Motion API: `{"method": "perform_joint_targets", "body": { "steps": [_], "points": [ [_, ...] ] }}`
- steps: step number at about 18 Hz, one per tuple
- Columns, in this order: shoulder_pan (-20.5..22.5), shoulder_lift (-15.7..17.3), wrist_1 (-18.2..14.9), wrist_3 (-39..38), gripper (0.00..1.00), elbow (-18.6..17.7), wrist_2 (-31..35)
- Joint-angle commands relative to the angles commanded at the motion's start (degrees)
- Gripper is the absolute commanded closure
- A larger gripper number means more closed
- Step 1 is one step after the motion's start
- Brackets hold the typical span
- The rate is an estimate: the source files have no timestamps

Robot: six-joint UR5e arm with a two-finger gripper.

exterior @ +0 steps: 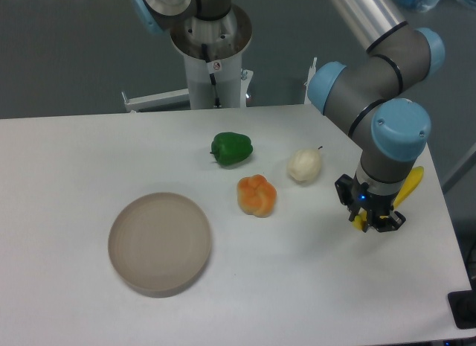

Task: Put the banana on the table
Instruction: 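Hold the yellow banana in the gripper above the table, then move the held banana toward the orange pepper and lower it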

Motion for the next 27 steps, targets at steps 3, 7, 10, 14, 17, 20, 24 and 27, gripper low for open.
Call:
{"method": "perform_joint_targets", "body": {
  "steps": [3, 7, 10, 14, 17, 20, 24, 27],
  "points": [
    [0.00, 0.09, 0.00, 0.00, 0.88, -0.09, 0.00],
    [-0.35, 0.00, -0.09, -0.09, 0.88, -0.09, -0.09],
    [-1.40, -0.87, 0.17, -1.84, 0.87, 0.00, 0.00],
    [-3.77, -2.81, 0.53, -4.47, 0.85, 0.44, -0.26],
    [-6.58, -4.91, 1.83, -7.20, 0.85, 1.23, -0.35],
    [-8.34, -5.97, 4.04, -7.91, 0.80, 0.79, -0.35],
    [-11.16, -6.15, 3.69, -10.01, 0.65, -0.52, -0.26],
    [-12.04, -6.15, 3.60, -12.48, 0.53, -0.79, -1.05]
  ]
}}
